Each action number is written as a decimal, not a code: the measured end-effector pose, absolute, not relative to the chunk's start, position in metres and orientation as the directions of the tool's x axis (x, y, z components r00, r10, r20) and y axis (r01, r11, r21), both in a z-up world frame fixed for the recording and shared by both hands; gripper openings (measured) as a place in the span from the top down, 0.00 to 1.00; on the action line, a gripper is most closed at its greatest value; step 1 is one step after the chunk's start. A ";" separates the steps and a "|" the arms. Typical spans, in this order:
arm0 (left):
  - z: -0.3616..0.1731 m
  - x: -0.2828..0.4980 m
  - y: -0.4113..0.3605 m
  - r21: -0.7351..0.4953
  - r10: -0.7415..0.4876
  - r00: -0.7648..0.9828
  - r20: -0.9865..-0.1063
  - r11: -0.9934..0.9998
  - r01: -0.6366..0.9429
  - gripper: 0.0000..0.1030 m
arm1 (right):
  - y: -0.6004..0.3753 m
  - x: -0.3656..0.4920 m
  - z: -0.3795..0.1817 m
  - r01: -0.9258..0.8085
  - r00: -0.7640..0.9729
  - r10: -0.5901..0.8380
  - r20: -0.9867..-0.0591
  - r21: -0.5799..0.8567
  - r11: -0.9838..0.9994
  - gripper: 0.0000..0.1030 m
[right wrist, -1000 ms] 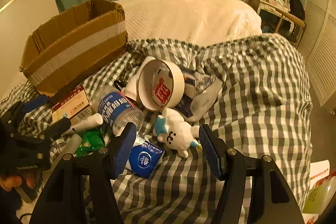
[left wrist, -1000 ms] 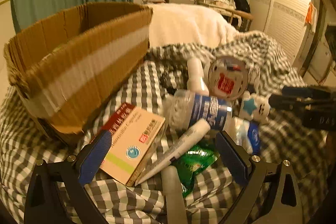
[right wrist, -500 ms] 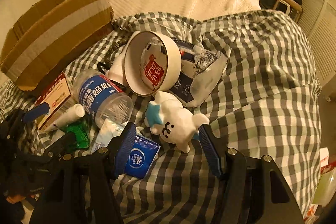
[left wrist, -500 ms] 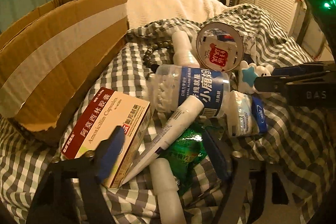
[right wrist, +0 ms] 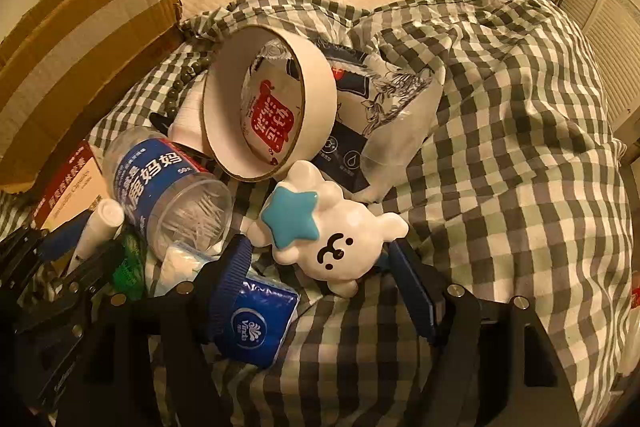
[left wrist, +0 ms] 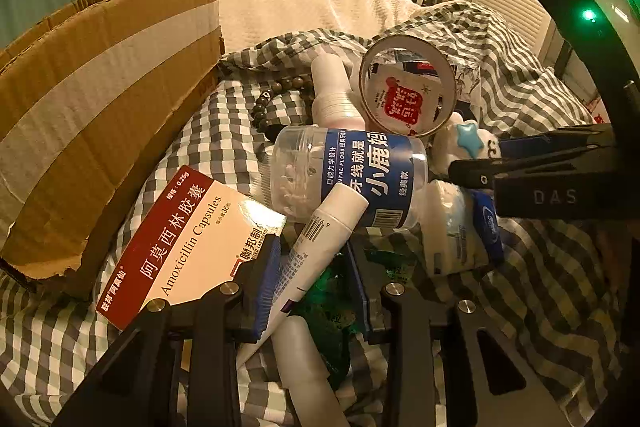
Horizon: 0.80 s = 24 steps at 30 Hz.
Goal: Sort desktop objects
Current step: 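Grasp the white tube with the left tool while the right tool approaches the plush toy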
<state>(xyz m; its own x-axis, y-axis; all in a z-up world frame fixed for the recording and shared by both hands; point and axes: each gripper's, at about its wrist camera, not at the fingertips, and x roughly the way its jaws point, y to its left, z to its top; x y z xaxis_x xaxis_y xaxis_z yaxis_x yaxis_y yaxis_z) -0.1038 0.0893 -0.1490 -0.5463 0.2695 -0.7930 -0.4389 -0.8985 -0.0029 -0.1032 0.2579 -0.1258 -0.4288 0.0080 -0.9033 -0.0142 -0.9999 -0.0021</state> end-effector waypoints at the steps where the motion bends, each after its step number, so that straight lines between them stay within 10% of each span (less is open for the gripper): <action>1: -0.148 -0.103 0.088 -0.003 0.269 -0.551 -0.790 -0.901 -0.435 0.68 | 0.257 -0.102 -0.124 -0.011 -0.436 0.009 -0.900 -0.005 -1.000 0.42; 15: -0.122 -0.096 0.062 -0.125 0.351 -0.588 -0.729 -0.912 -0.390 0.74 | 0.266 -0.072 -0.098 -0.001 -0.533 -0.079 -0.843 0.094 -0.996 0.51; 17: -0.121 -0.096 0.061 -0.132 0.353 -0.585 -0.730 -0.913 -0.387 0.75 | 0.266 -0.071 -0.096 0.012 -0.527 -0.086 -0.846 0.093 -0.996 0.89; 18: -0.122 -0.096 0.061 -0.131 0.352 -0.582 -0.733 -0.913 -0.387 0.75 | 0.265 -0.071 -0.097 0.020 -0.513 -0.085 -0.854 0.087 -0.996 0.91; 24: -0.124 -0.095 0.060 -0.128 0.346 -0.581 -0.737 -0.915 -0.382 0.75 | 0.265 -0.074 -0.101 0.024 -0.505 -0.093 -0.858 0.094 -0.995 0.70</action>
<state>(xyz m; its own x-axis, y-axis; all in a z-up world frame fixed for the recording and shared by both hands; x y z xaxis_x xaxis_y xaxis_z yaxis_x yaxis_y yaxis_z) -0.0950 0.0604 -0.1242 -0.5809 0.3460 -0.7368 -0.3822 -0.9151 -0.1284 -0.0739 0.2649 -0.1015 -0.5050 -0.0934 -0.8580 0.0241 -0.9953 0.0942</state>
